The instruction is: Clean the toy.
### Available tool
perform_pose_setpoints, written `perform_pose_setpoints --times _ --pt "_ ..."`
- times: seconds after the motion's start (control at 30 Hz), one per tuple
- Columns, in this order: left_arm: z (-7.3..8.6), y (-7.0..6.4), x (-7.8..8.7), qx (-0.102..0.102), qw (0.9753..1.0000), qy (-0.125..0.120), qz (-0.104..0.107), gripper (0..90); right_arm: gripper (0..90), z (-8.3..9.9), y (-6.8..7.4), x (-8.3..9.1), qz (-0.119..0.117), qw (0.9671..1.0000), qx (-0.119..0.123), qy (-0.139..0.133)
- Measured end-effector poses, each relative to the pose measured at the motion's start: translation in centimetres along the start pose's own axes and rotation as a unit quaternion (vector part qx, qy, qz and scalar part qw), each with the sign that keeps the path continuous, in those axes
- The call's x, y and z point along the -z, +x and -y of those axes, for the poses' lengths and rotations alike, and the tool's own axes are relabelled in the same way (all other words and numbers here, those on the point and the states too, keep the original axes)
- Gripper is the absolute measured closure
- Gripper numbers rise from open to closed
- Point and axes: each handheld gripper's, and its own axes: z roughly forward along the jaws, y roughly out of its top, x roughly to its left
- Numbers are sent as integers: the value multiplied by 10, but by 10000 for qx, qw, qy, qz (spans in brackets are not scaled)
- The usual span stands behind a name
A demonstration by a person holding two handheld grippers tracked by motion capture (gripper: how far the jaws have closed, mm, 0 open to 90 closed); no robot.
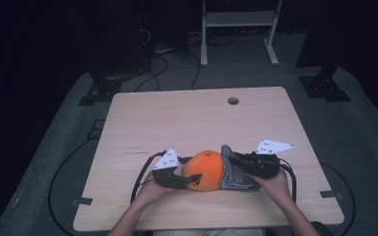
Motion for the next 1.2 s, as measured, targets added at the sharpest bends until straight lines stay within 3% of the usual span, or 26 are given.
perform_pose_setpoints --times 0.03,0.1,0.13,0.17,0.27,0.3,0.33,0.37,0.4,0.43,0.47,0.5,0.53,0.63,0.7,0.87,1.0,1.13,1.2 --pt "-2 -4 -2 -178 9998 -8 9 333 790 -5 6 0 -122 9997 61 -181" --pt "-4 -9 -3 -426 9991 13 11 332 790 -12 15 -4 -213 9993 236 -192" --pt "-4 -9 -3 -426 9991 13 11 331 790 -12 15 -4 -213 9993 236 -192" --pt "-6 -12 -4 -611 9981 38 5 330 790 -18 22 -9 -282 9986 375 -238" --pt "-5 -11 -3 -589 9983 38 12 330 790 -19 26 -14 -240 9983 507 -182" --pt "-4 -8 -3 -423 9991 26 20 333 791 -17 21 -16 -225 9989 405 -96" --pt "-4 -8 -3 -423 9991 26 20 334 792 -16 19 -15 -205 9991 373 -68" --pt "-3 -5 -3 -233 9997 27 4 334 792 -14 16 -14 -163 9993 323 -44" --pt "-3 -5 -3 -233 9997 27 4 334 792 -14 16 -14 -163 9993 323 -44" --pt "-2 -1 -2 -28 10000 22 -1 334 792 -8 10 -11 -103 9998 143 -58" --pt "-2 -1 -2 -28 10000 22 -1 334 792 -4 7 -10 -78 9999 77 -14" --pt "0 3 -1 164 9999 8 -25 333 792 0 5 -9 -48 10000 4 66" --pt "0 3 -1 164 9999 8 -25 334 792 3 3 -9 -47 9999 -47 125" --pt "3 9 1 419 9991 30 -82 331 792 12 2 -9 -96 9992 -128 379" --pt "3 10 0 476 9988 9 -96 330 792 13 3 -9 -75 9990 -125 413" --pt "3 11 0 524 9986 1 -108 330 791 2 13 -8 -225 9997 42 22" --pt "3 13 0 598 9982 27 -74 328 791 2 16 -13 -252 9995 118 126" --pt "2 16 -1 726 9973 20 -81 322 791 13 8 -12 -150 9984 -113 534" --pt "2 16 -2 756 9971 11 -94 323 791 12 10 -8 -128 9989 -64 444"
